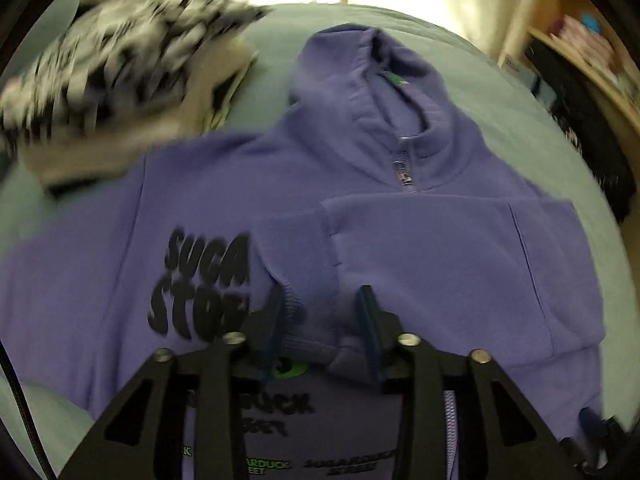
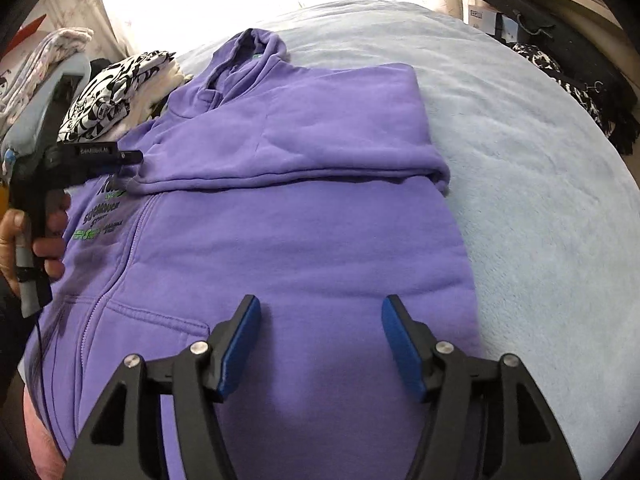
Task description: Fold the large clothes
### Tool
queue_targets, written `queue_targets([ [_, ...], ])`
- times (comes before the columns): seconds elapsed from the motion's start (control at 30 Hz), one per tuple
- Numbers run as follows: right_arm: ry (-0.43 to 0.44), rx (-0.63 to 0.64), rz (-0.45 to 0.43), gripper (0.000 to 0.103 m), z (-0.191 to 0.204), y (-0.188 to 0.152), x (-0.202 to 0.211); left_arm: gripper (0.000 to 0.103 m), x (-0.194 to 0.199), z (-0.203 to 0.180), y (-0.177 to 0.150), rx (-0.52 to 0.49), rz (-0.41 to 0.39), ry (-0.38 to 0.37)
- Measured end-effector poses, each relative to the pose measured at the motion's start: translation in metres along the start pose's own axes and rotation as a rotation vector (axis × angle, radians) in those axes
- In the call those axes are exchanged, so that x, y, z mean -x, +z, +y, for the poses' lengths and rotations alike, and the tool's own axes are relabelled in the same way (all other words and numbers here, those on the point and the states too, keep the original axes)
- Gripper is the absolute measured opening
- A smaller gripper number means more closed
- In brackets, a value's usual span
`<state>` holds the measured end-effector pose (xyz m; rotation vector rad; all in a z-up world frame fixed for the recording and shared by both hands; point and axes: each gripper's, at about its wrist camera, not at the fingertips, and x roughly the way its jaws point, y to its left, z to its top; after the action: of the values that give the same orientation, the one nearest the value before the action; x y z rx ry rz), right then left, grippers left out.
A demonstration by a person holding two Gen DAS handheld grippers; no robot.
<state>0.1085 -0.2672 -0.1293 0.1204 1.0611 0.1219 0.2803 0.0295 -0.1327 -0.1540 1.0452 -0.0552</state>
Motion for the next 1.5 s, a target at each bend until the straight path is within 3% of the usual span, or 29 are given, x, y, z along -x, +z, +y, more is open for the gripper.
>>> queue_targets([
  [0.07,0.034,0.0,0.012,0.063,-0.001,0.006,0.006,0.056,0.004,0.015,0.003,0.067,-0.014,-0.086],
  [0.17,0.06,0.002,-0.019,0.063,-0.006,0.023,0.024,0.067,0.005,0.023,0.006,0.095,-0.029,-0.126],
  [0.37,0.049,-0.048,-0.094,0.064,-0.037,0.084,0.039,0.067,-0.014,0.018,0.015,0.061,0.019,-0.132],
  [0.57,0.039,-0.182,-0.074,0.064,-0.084,0.15,-0.003,0.067,-0.035,0.014,0.023,0.045,0.047,-0.113],
  [0.63,0.035,-0.201,-0.051,0.064,-0.09,0.165,-0.022,0.051,-0.035,0.008,0.025,0.023,0.045,-0.114],
  [0.67,0.026,-0.211,-0.039,0.064,-0.093,0.173,-0.033,0.033,-0.035,0.004,0.026,0.01,0.054,-0.124],
  [0.73,0.025,-0.221,-0.021,0.064,-0.097,0.182,-0.05,0.028,-0.034,-0.002,0.028,-0.004,0.054,-0.123],
  [0.8,0.012,-0.232,-0.01,0.064,-0.098,0.19,-0.067,0.015,-0.031,-0.008,0.031,-0.016,0.046,-0.128],
  [0.93,-0.03,-0.225,0.007,0.063,-0.097,0.197,-0.091,0.013,-0.022,-0.02,0.036,-0.036,0.028,-0.125],
  [0.97,-0.037,-0.219,0.009,0.056,-0.097,0.198,-0.093,0.012,-0.017,-0.027,0.038,-0.052,0.015,-0.123],
  [1.0,-0.036,-0.205,0.003,0.033,-0.096,0.198,-0.093,0.012,-0.014,-0.031,0.038,-0.064,0.007,-0.121],
  [1.03,-0.027,-0.184,-0.001,0.017,-0.094,0.199,-0.094,0.011,-0.009,-0.035,0.039,-0.076,-0.006,-0.122],
  [1.07,-0.037,-0.156,-0.012,0.01,-0.093,0.2,-0.09,0.011,0.001,-0.042,0.04,-0.092,-0.031,-0.131],
  [1.2,0.026,-0.212,-0.126,0.01,-0.111,0.199,-0.06,0.011,0.029,-0.052,0.045,-0.099,-0.101,-0.186],
  [1.27,0.018,-0.251,-0.144,0.007,-0.123,0.195,-0.058,0.011,0.028,-0.051,0.045,-0.101,-0.114,-0.172],
  [1.33,-0.056,-0.252,-0.119,0.006,-0.128,0.192,-0.067,0.012,0.009,-0.045,0.044,-0.084,-0.077,-0.125],
  [1.43,-0.018,-0.281,-0.027,0.006,-0.136,0.185,-0.08,0.014,-0.03,-0.022,0.041,0.005,0.026,-0.092],
  [1.5,0.028,-0.297,-0.015,0.008,-0.136,0.181,-0.074,0.03,-0.04,-0.007,0.037,0.065,0.046,-0.116],
])
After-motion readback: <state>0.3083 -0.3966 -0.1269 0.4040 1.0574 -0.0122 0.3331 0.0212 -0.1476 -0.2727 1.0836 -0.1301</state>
